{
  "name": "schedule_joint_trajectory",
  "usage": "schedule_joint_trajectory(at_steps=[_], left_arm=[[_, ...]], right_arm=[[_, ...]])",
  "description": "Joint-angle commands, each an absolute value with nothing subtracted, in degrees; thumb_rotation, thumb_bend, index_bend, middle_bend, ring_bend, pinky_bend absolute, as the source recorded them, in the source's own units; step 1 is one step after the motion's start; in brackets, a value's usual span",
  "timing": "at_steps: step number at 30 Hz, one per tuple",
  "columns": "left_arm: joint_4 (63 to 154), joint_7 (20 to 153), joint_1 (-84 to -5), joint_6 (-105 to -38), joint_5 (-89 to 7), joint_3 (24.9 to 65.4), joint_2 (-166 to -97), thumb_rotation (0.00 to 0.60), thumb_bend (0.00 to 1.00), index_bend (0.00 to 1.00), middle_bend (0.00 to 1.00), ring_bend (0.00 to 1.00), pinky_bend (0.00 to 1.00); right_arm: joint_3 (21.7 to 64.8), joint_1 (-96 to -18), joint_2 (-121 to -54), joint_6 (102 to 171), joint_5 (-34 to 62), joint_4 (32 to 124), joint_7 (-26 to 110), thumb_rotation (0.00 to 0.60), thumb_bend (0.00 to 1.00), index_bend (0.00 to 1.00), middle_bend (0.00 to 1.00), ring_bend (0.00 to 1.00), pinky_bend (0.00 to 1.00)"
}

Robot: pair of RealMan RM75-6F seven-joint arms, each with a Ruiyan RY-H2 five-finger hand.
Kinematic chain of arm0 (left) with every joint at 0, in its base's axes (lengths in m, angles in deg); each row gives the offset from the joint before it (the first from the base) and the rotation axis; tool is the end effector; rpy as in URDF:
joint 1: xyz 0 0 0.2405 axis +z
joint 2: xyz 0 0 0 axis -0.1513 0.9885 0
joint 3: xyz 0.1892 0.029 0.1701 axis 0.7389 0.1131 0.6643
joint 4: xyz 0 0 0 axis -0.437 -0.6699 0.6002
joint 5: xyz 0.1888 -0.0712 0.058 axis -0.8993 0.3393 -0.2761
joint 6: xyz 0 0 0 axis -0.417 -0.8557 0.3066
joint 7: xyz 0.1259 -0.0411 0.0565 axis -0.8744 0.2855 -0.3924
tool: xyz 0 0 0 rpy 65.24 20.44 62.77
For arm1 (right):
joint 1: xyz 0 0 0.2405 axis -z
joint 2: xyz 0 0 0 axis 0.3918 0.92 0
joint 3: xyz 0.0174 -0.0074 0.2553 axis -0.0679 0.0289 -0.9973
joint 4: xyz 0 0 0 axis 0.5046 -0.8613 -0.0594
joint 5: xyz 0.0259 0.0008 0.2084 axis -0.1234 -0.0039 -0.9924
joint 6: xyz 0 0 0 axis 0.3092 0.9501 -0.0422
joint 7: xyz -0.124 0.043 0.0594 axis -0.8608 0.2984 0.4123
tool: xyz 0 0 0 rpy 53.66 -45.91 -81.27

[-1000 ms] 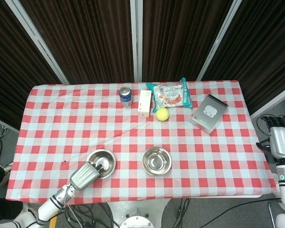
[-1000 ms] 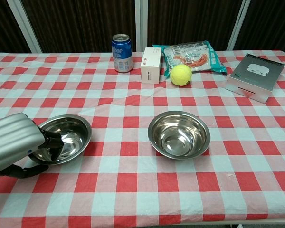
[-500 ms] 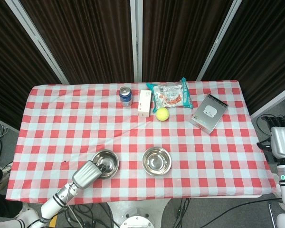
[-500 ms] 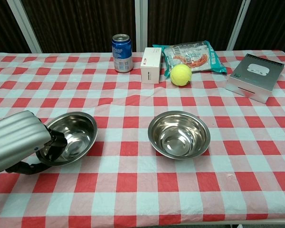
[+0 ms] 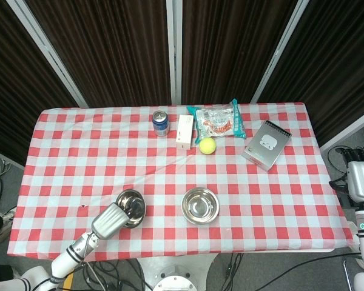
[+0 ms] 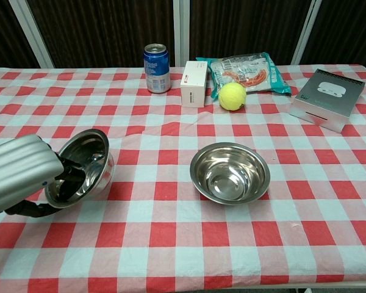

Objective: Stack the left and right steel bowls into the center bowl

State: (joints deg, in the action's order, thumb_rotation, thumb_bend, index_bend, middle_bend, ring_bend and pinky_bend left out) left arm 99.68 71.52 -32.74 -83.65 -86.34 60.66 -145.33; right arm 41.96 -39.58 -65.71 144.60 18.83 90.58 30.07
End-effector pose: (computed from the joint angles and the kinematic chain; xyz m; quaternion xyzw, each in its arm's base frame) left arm -0.2282 0.2148 -0.0491 -0.8329 -0.1467 -0.3865 0.3681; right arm -0.3226 -0.2775 0.2010 0.5813 -0.3408 0.3043 0.6733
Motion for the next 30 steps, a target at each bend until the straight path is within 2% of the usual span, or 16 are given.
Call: schedule_joint_trajectory(at_steps=[1,8,14,30], left_arm=[[101.7,70.4,-33.9,-83.4,-87.1,60.3,-144.4,0.600,0.38,0.69,0.70,0.83,0.93],[108.8,67.1,-38.4,-81.2,-88.8,57.8,-143.0,0.600,0.38,0.70,0.70,0.83,0.93],[109.0,65.5,-40.9,-77.5,-87.4,56.1,-144.7,0.600,0.38,0.70,0.71,0.84,0.93],[113.0,61.0,-45.3,-75.0,-86.5,52.9,-147.4,0.600,0.38,0.71,0.72,0.84,0.93]], right_arm=[[41.5,-39.6,-65.5,144.9,18.5,90.6,30.4,0.600,0.04,0.24,0.27,0.19,0.11],[40.0,-40.0,-65.4,144.9,17.5,90.7,32.2,0.600,0.04,0.24,0.27,0.19,0.11],[39.2,-40.1,-64.5,145.7,18.0,92.3,33.5,0.600,0.05,0.24,0.27,0.19,0.11],[37.0,-39.7,-62.6,145.1,15.6,93.1,38.6,0.600,0.05,0.24,0.27,0.19,0.13]])
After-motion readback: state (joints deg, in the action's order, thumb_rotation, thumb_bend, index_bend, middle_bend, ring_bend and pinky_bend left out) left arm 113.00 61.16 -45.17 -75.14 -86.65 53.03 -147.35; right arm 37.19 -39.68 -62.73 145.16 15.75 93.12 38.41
